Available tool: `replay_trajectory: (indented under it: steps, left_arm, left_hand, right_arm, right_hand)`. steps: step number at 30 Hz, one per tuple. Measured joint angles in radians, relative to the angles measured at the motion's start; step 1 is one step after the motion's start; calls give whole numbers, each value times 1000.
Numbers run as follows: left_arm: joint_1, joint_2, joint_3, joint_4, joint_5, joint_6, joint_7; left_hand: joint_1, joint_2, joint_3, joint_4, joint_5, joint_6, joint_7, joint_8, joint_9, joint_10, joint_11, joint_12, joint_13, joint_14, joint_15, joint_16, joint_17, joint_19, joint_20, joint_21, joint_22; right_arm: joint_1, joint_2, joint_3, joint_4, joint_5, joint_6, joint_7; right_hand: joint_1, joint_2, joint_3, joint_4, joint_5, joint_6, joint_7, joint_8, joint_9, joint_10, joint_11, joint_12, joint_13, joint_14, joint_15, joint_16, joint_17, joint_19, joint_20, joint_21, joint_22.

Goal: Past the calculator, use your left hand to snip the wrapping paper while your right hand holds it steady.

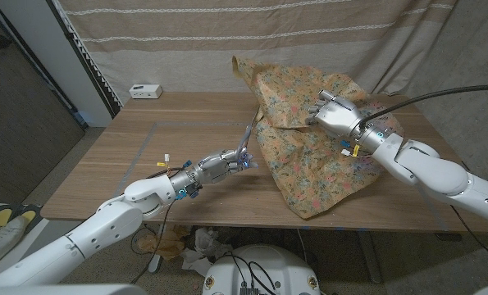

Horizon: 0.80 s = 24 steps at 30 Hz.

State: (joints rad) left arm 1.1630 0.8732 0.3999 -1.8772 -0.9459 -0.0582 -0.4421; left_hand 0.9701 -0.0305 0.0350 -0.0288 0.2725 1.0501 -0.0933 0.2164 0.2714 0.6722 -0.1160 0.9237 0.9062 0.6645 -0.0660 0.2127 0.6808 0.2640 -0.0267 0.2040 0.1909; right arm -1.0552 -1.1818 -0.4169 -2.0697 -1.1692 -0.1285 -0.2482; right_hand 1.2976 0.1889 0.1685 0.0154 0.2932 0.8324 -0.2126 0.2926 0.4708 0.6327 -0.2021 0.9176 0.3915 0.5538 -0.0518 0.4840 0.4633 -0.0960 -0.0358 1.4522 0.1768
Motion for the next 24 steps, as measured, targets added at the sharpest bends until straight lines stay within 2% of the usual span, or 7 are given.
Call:
replay_trajectory:
  steps: [11,15,24]
  left_arm:
    - [24,-8,0,7,1,-33,-12]
    - [33,-9,-1,6,6,-46,-12]
    - [42,-15,-2,5,9,-66,-17]
  left_hand:
    - [-37,-36,-29,7,-7,-17,6,-13,-16,-1,-1,-15,-13,-15,4,0,0,-5,5,0,0]
    - [-41,-40,-33,11,-7,-19,8,-13,-21,-5,-6,-15,-17,-16,5,0,0,-5,5,0,0]
    - [-41,-40,-38,7,-7,-20,9,-13,-21,-5,-6,-16,-17,-16,5,0,0,-5,5,0,0]
  right_arm:
    - [-12,4,7,-11,-2,-12,17]
    - [-17,4,13,-13,-2,-21,19]
    - [-9,17,16,-7,-3,-30,26]
  right_hand:
    - [0,0,0,0,0,6,-6,0,-3,4,0,-1,0,0,0,0,-5,0,0,-8,0]
    - [0,0,0,0,0,6,-6,0,-3,6,-1,-3,0,5,-5,0,-5,5,6,-14,0]
    - [0,0,0,0,0,5,-6,0,-3,9,2,-3,0,11,0,0,-5,11,0,-17,0]
